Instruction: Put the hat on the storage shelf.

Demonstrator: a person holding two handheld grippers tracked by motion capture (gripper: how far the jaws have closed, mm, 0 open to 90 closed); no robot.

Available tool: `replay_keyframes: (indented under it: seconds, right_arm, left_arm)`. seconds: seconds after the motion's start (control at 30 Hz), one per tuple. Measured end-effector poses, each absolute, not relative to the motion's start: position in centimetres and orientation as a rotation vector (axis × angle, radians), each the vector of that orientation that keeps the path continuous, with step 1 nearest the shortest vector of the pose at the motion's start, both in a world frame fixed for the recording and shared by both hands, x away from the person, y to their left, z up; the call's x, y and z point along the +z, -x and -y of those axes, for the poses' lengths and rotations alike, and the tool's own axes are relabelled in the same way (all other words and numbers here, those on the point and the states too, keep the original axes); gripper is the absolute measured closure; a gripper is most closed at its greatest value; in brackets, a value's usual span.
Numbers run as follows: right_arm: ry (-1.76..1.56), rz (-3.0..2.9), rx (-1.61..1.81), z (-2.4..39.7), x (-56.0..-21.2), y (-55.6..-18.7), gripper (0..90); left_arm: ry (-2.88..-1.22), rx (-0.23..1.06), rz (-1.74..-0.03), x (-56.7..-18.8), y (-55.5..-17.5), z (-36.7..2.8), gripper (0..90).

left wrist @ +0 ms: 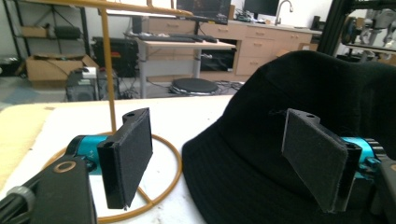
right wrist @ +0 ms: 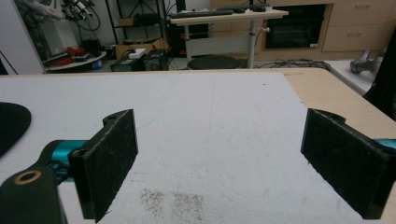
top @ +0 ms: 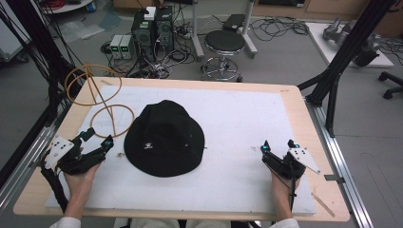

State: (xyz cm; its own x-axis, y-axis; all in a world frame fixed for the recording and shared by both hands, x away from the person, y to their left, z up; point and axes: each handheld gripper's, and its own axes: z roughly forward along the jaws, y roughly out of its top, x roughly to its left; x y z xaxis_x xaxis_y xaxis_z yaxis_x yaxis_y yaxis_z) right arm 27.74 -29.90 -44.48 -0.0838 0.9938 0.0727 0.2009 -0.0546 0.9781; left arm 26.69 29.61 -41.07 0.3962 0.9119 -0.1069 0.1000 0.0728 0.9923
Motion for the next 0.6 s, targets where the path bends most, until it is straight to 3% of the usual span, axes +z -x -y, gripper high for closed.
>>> replay_keyframes:
  seconds: [0.6]
  right_arm:
    - [-1.362, -1.396, 1.228, 30.1, -44.6, -27.6, 10.1]
  left_arm:
    - [-1.423, 0.671, -0.954, -40.4, -28.1, -27.4, 25.5]
